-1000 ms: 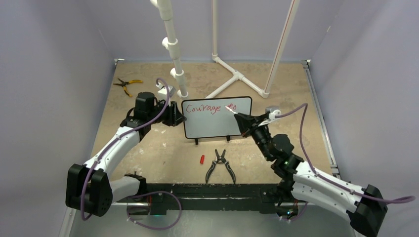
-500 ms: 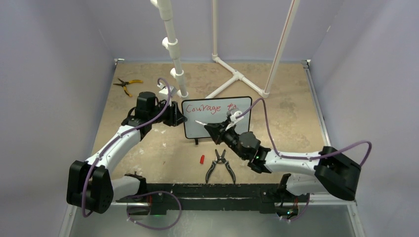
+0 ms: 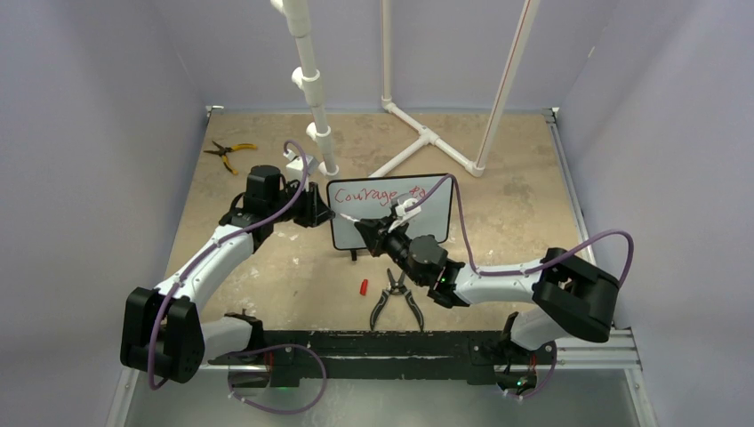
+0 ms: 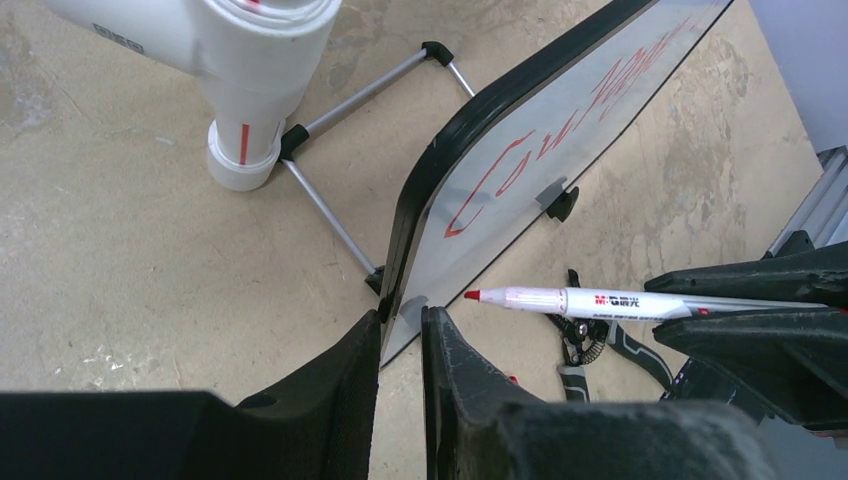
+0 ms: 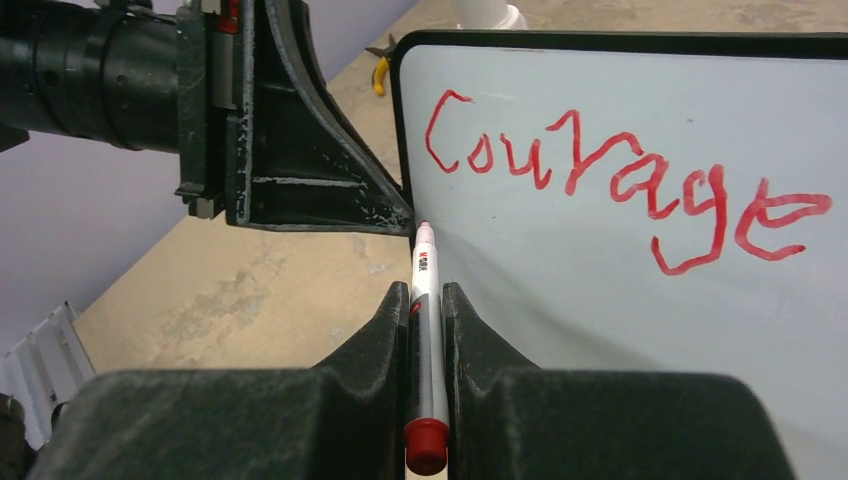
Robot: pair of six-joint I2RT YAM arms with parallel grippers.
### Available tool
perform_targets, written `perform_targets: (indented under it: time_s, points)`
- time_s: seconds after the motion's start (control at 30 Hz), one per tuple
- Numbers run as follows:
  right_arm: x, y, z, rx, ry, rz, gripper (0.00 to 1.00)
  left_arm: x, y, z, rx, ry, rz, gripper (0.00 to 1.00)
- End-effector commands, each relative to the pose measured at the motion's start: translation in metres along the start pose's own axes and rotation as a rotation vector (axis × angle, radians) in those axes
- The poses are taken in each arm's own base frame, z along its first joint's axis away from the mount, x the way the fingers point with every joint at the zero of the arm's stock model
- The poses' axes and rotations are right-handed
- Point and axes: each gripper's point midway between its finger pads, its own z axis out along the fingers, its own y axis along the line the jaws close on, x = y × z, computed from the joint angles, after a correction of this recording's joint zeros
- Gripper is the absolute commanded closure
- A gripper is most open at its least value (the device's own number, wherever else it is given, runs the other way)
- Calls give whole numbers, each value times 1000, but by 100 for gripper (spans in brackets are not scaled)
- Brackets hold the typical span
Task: Write a sentence on the whiteboard
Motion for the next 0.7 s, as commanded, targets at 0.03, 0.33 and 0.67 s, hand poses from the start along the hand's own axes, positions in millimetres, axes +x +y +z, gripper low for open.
perform_targets:
  time_s: [0.03,0.33,0.67]
  points:
    - [-25,2,8,35,-84,22,100,-9,1,-2,-1,-30,15,81]
    - [-16,-5,14,80,-66,-2,100,-9,0,-2,1,-29,17,81]
    - [12,-14,3,91,21,5,100,-11,-1,-3,2,-35,20,81]
